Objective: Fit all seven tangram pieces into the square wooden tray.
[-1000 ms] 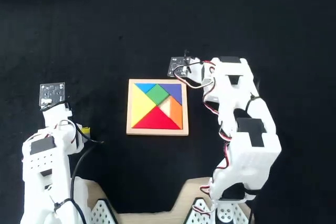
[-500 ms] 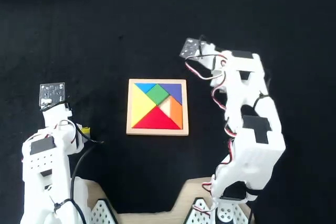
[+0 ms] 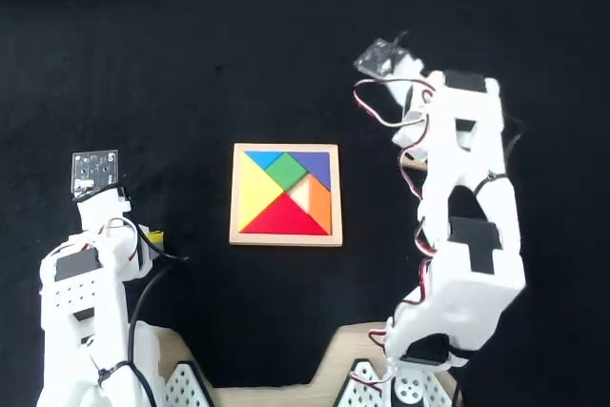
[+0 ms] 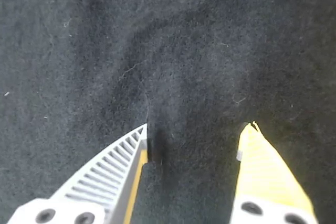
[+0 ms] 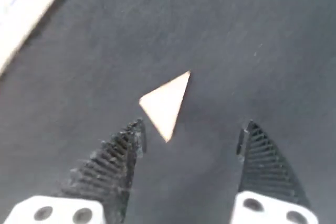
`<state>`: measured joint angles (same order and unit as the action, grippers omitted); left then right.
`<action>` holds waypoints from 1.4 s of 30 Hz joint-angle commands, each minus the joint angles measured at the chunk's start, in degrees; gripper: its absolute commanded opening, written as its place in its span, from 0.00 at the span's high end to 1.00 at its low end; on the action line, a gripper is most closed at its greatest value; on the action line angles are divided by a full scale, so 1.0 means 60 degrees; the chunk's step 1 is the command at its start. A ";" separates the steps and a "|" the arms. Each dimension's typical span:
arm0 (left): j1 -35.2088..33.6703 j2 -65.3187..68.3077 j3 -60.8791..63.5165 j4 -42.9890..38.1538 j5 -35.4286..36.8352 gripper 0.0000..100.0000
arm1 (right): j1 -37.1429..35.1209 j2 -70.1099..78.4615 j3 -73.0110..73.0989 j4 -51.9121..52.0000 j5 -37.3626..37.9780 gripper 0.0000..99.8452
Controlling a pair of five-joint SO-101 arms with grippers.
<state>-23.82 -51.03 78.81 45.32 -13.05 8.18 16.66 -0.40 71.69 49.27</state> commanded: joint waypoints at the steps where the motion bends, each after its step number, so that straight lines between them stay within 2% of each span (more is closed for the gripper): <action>1: 0.0051 -0.0147 -0.0051 -0.0132 -0.0044 0.73 | -0.0147 -0.0315 -0.0476 0.0615 -0.1582 0.72; 4: 0.0051 -0.0147 -0.0051 -0.0132 -0.0044 0.73 | -0.0147 0.0432 -0.0564 0.0571 -0.2476 0.72; 10: 0.0037 -0.0147 -0.0051 -0.0117 -0.0044 0.73 | -0.0103 0.2015 -0.1414 0.0161 -0.2535 0.70; 16: 0.0037 -0.0147 -0.0051 -0.0117 -0.0044 0.73 | -0.0161 0.2586 -0.2059 0.0117 -0.2505 0.70; 23: 0.0037 -0.0147 -0.0051 -0.0117 -0.0044 0.73 | -0.0147 0.3114 -0.2234 0.0103 -0.1685 0.70; 38: 0.0037 -0.0147 -0.0051 -0.0117 -0.0044 0.73 | -0.0161 0.3524 -0.2615 -0.0190 -0.1626 0.74; 42: 0.0037 -0.0147 -0.0051 -0.0117 -0.0044 0.73 | -0.0249 0.3495 -0.2615 -0.0190 -0.0791 0.74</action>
<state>-23.82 -51.03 78.81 45.32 -13.05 8.26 37.58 -13.67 72.40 40.92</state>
